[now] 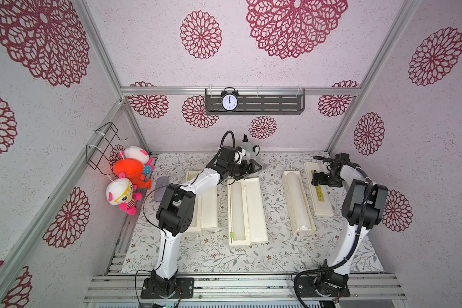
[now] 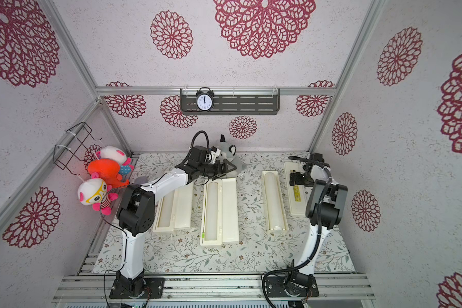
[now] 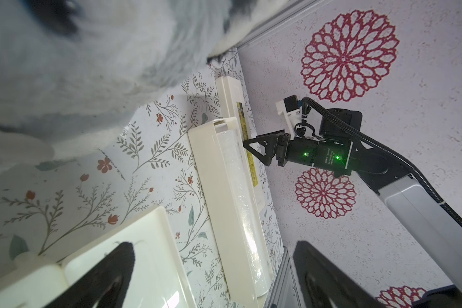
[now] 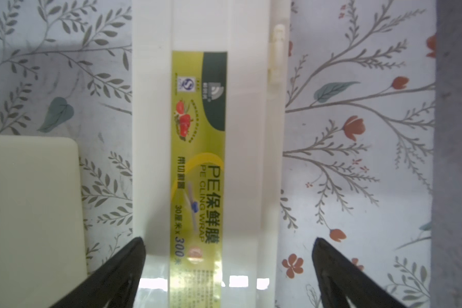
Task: Put plastic wrap rolls into dispensers
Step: Pick up the lid from the center of the board.
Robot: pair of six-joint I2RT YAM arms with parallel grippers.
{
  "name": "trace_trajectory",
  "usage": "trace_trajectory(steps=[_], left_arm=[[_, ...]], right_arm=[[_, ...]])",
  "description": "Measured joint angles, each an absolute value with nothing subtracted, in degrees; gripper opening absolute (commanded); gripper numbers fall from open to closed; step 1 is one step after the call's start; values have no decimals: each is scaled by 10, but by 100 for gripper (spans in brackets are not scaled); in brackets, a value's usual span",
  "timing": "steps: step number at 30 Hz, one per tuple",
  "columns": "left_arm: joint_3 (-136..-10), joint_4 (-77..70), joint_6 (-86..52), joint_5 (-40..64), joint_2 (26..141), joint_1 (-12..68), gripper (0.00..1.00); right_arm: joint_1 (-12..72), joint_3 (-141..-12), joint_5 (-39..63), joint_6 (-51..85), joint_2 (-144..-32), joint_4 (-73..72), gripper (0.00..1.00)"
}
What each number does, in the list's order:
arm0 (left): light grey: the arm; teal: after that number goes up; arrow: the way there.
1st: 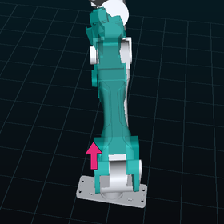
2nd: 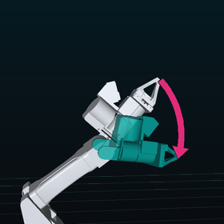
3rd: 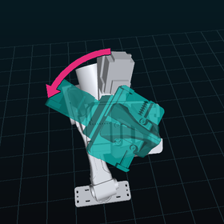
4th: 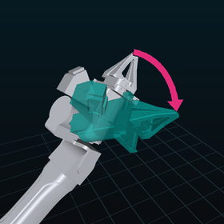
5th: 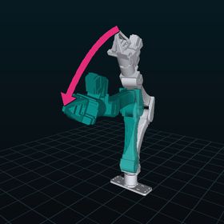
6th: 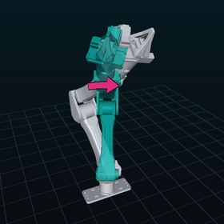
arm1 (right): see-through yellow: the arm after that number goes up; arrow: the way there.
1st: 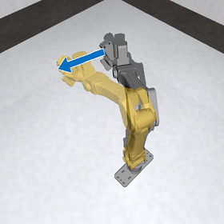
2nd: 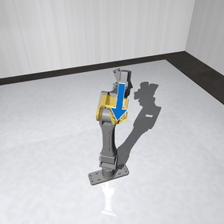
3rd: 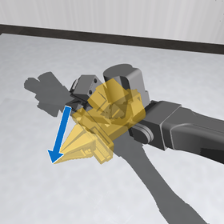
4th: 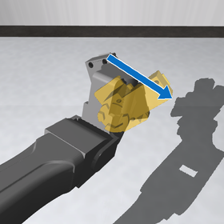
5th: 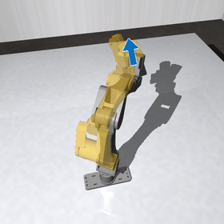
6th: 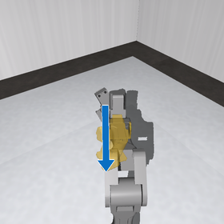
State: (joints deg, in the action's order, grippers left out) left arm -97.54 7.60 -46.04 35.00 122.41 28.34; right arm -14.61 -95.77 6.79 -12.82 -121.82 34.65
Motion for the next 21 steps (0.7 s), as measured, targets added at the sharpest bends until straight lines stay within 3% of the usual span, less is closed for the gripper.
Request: trace_trajectory(steps=[21], left_arm=[[-967,71,-464,352,1224,280,98]], right_arm=[[-123,-971,10,-124,-1245,345,99]])
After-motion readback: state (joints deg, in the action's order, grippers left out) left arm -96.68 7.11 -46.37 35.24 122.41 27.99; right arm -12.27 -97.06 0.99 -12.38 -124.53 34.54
